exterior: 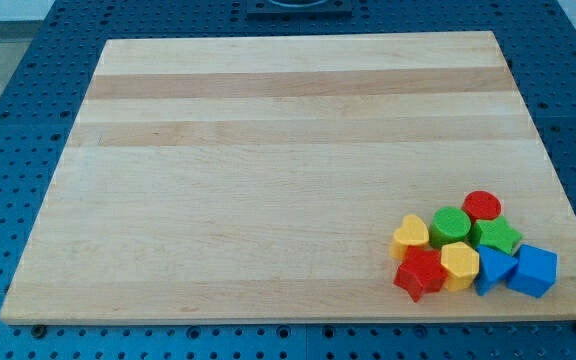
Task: Push the blue cube into the green star
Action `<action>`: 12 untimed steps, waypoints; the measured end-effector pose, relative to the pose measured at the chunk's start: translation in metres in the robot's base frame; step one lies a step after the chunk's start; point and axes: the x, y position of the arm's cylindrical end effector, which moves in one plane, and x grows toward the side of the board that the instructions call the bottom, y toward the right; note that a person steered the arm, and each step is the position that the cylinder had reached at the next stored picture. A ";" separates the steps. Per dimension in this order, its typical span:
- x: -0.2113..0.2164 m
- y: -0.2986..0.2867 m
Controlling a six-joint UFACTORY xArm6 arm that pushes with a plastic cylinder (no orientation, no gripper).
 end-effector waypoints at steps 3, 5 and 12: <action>0.004 -0.064; 0.004 -0.096; -0.001 -0.123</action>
